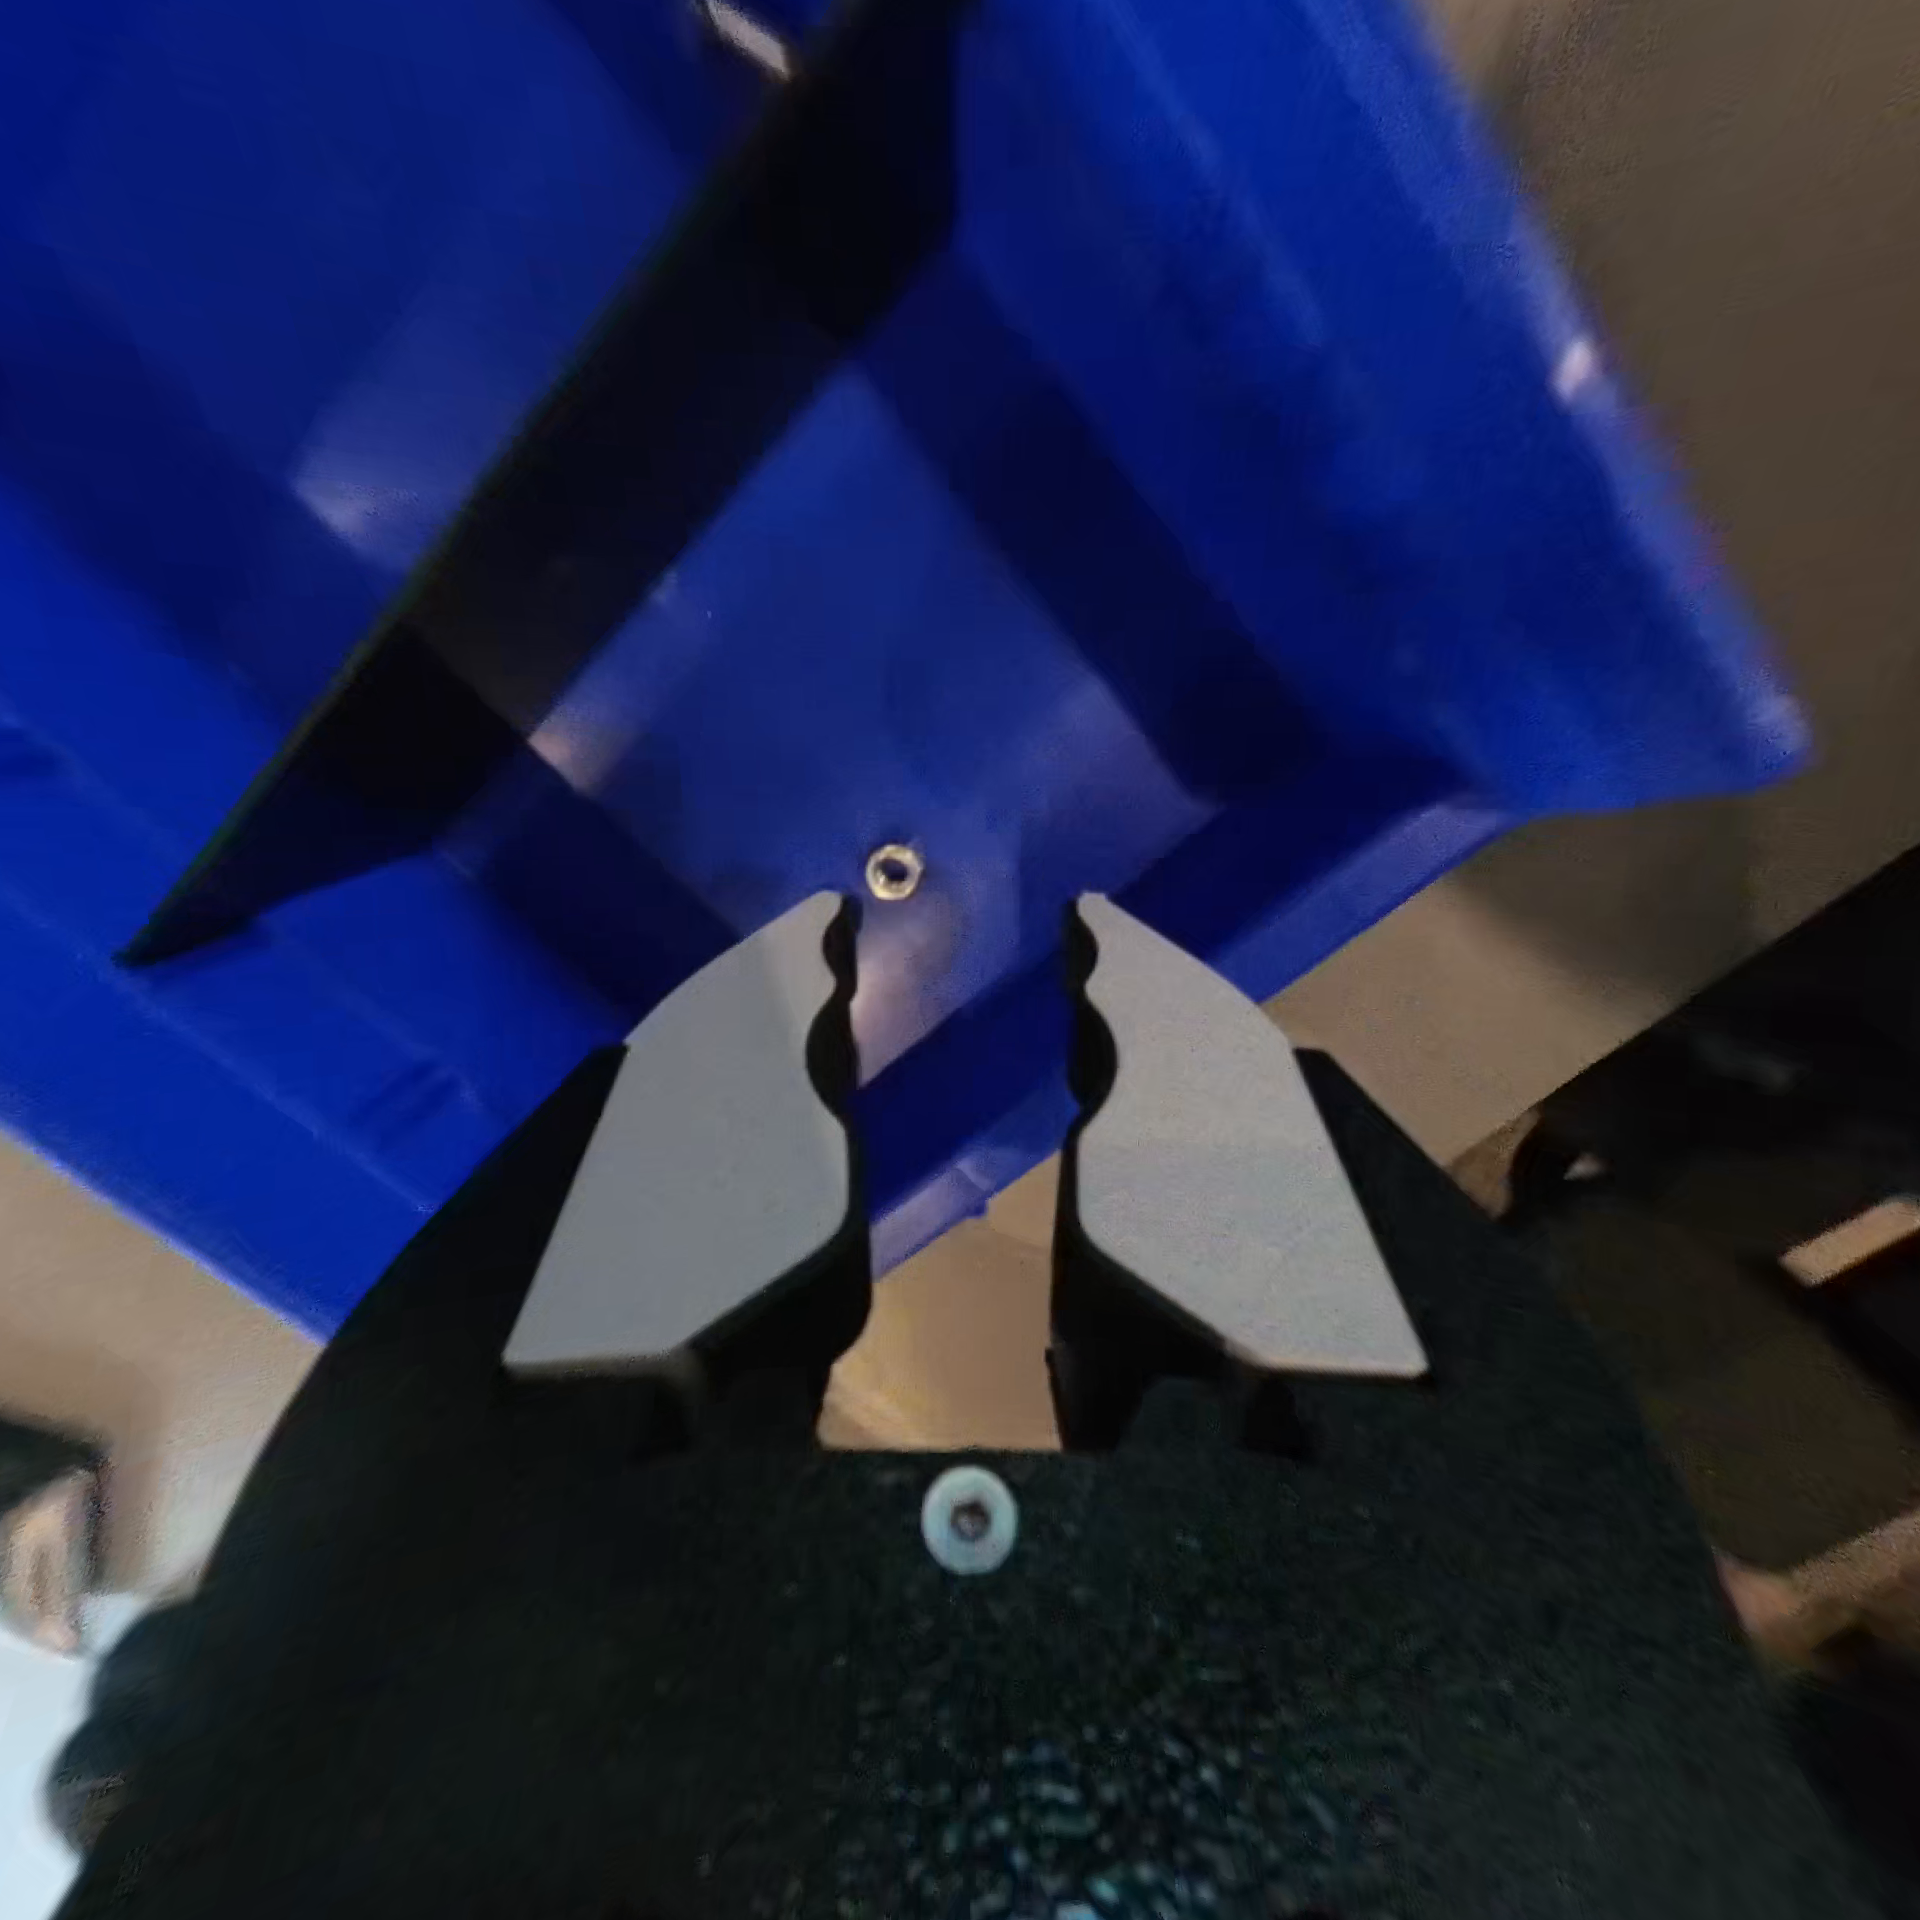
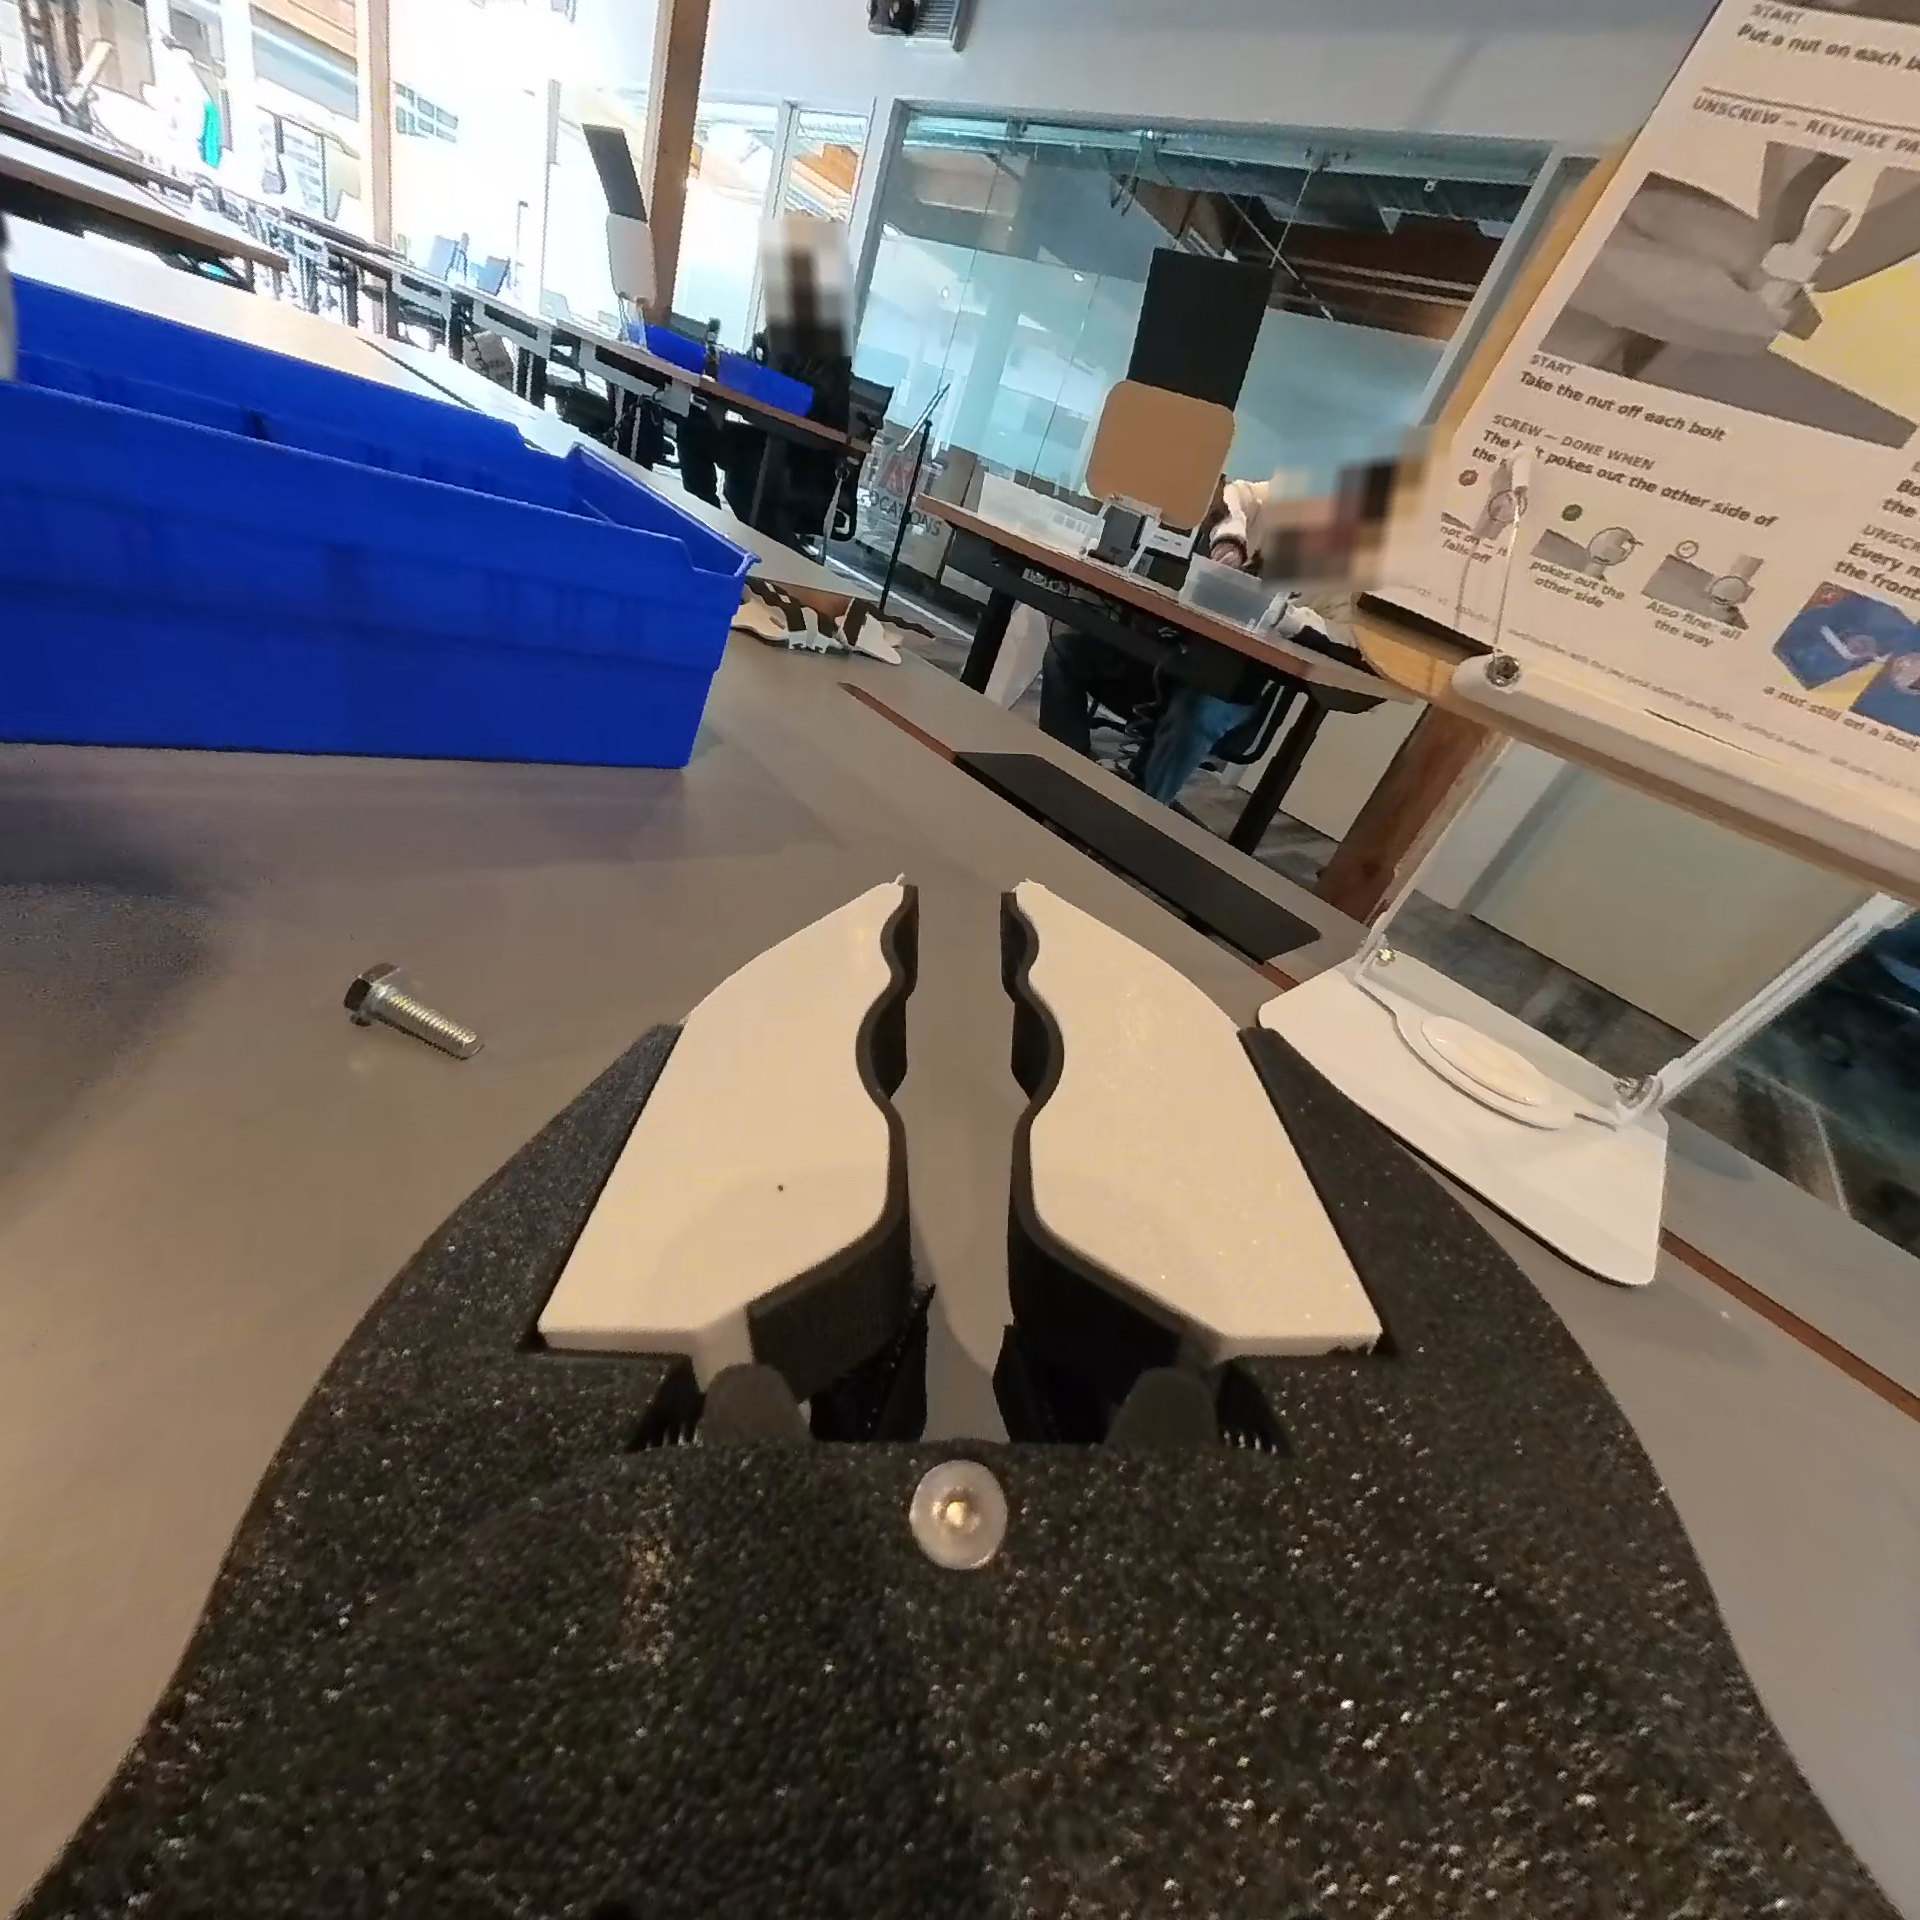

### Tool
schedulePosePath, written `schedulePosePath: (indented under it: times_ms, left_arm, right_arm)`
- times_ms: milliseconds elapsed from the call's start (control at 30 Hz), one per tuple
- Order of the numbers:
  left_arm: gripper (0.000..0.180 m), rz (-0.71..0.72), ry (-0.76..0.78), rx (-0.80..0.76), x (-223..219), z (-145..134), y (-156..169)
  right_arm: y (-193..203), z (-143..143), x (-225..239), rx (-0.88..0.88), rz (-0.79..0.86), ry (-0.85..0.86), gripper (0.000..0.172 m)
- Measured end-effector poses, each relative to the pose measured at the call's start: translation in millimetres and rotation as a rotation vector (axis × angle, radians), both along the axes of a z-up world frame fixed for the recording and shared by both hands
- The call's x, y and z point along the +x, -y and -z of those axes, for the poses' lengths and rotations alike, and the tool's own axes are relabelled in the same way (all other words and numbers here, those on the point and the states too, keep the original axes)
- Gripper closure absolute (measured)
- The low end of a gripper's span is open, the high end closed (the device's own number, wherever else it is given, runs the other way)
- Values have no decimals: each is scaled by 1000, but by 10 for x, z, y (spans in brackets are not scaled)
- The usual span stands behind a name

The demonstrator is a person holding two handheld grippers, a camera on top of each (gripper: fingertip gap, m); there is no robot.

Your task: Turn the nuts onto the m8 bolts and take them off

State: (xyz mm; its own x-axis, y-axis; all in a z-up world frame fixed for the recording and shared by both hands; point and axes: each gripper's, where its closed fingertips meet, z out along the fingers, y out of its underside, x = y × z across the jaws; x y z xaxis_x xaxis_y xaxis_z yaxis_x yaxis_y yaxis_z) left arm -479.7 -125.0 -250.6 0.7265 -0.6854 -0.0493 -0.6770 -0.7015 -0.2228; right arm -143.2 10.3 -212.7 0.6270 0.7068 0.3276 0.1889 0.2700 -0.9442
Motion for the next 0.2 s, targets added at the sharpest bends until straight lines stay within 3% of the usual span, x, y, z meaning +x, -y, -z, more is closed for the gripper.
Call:
schedulePosePath:
  times_ms: [33, 200]
  left_arm:
    - [146, 46, -40, -35, -52, 89, 11]
    - [157, 183, -122, -115, -137, 364, 19]
  right_arm:
    - [0, 0, 0, 0, 0, 0, 157]
    - [6, 2, -4, 2, -4, 4, 157]
